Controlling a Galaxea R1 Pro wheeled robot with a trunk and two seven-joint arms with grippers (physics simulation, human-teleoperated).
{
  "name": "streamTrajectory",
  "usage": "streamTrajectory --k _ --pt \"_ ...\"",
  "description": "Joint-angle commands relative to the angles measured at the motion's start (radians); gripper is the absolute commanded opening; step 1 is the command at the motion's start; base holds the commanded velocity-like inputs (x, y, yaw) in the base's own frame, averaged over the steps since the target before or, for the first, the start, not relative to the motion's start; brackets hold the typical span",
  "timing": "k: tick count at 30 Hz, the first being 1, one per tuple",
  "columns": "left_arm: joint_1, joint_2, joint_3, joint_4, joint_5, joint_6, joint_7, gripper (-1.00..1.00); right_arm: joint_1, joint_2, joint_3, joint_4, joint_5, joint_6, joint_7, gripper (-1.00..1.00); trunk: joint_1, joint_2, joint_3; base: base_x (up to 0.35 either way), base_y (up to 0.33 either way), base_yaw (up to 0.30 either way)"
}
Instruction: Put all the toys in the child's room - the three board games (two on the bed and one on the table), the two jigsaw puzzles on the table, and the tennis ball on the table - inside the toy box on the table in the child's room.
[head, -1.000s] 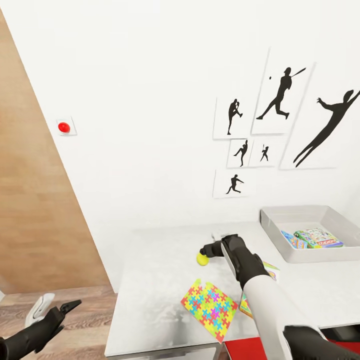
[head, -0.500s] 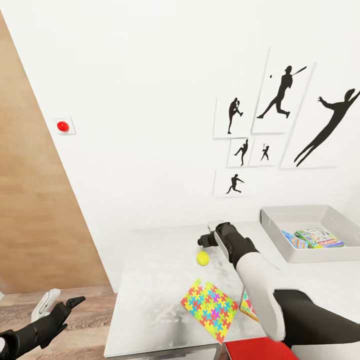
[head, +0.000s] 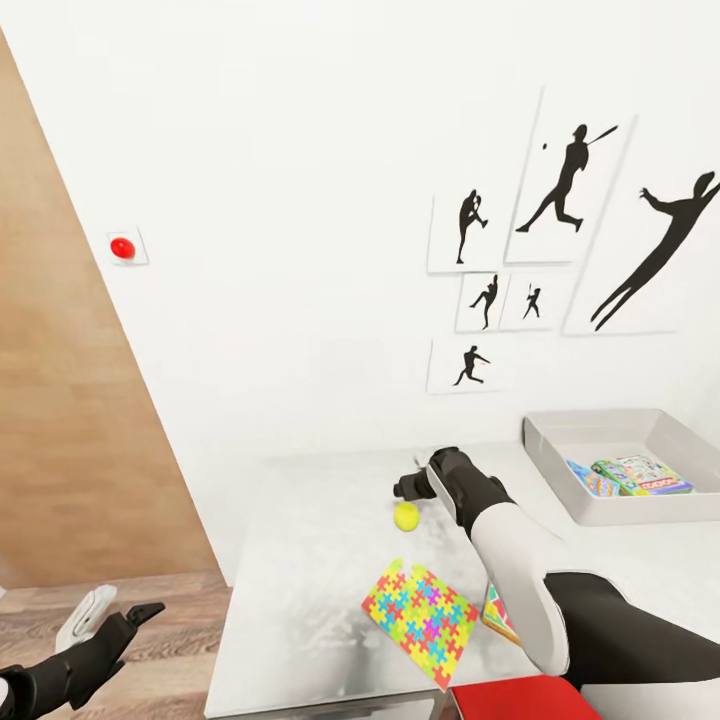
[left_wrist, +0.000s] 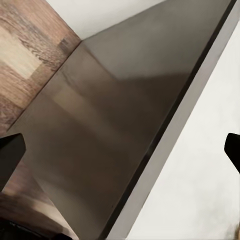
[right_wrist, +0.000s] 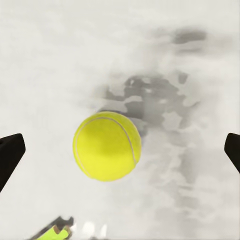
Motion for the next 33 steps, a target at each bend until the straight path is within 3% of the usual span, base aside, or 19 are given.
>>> streamTrajectory --k 1,33 --pt "-0.001 0.0 0.001 -0.001 0.01 0.004 0.01 1.0 -0.001 0.001 -0.007 -0.002 0.01 0.005 0.008 1.0 0.004 -0.009 -0.005 0.0 0.0 0.0" --pt "0.0 -0.002 -0.001 -0.001 0.008 0.004 0.011 1.0 0.013 0.001 -0.014 0.008 0.006 0.003 0.012 1.0 0.127 -0.233 -0.105 0.0 0.0 0.0"
